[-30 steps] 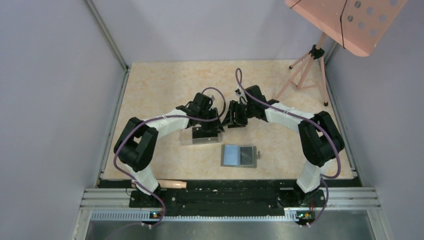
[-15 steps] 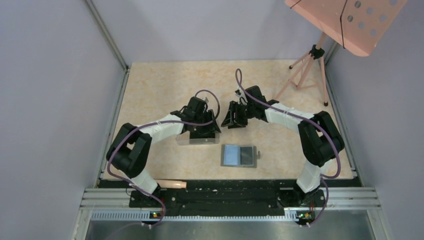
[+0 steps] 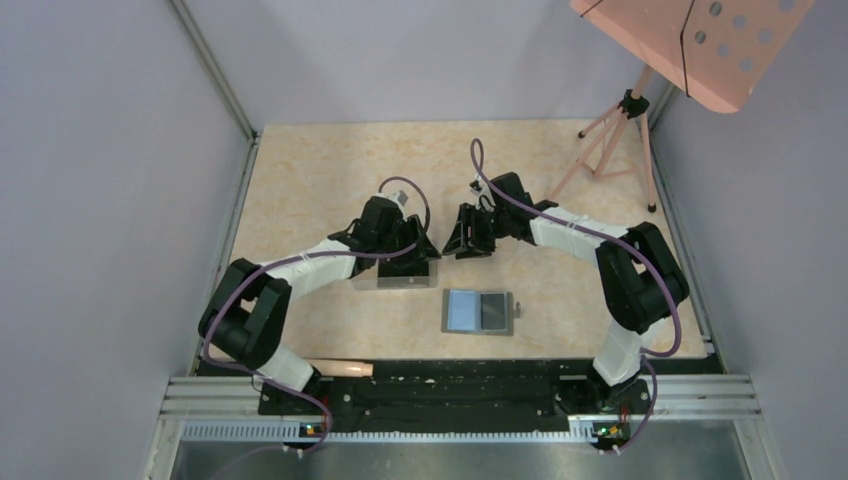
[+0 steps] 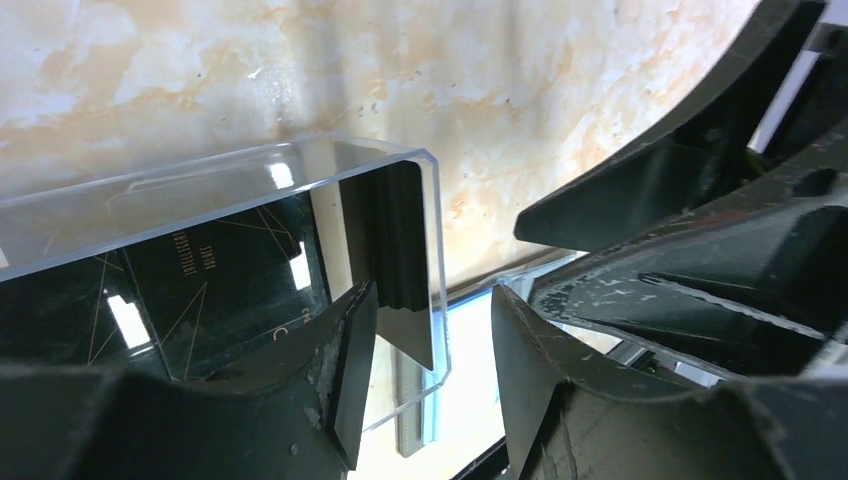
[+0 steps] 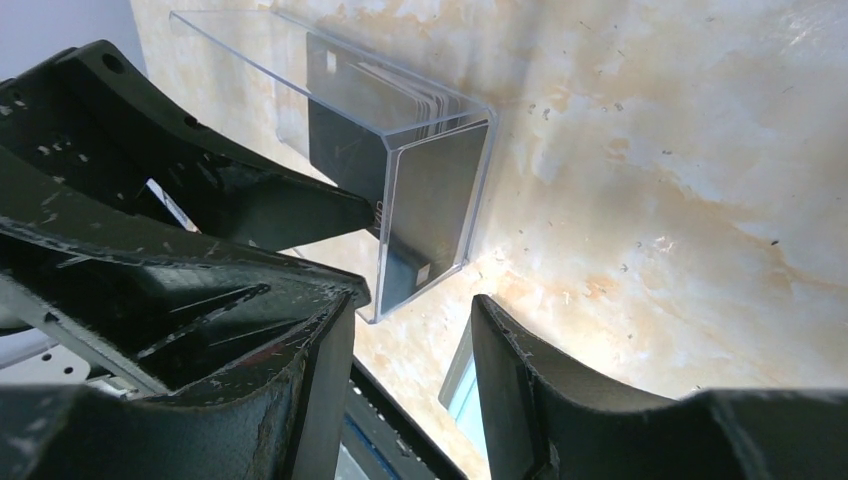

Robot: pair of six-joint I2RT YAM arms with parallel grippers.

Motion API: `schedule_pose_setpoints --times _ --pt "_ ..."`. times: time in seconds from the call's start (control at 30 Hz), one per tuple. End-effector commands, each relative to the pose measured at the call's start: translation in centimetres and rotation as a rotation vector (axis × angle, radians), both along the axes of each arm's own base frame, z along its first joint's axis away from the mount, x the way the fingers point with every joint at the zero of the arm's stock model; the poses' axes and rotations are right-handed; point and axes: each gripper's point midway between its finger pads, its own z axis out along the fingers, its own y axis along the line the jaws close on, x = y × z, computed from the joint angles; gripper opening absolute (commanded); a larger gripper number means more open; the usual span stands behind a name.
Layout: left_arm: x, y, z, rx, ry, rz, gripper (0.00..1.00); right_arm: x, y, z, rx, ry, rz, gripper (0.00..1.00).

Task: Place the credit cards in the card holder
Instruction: Pick up the credit card from the storage box.

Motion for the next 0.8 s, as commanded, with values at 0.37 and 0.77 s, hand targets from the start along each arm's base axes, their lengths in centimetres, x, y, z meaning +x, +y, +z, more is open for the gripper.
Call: schedule_pose_setpoints --times 0.37,0.77 --pt "0.7 1.9 0.8 0.032 -0.041 0.063 0.43 -0.3 1.5 0.5 0.065 0.005 0.043 0.38" --pt "0.2 1.3 -0.4 -0.016 0.026 0.061 0.51 -1.5 6.5 0.8 0.259 0.078 0.104 0.42"
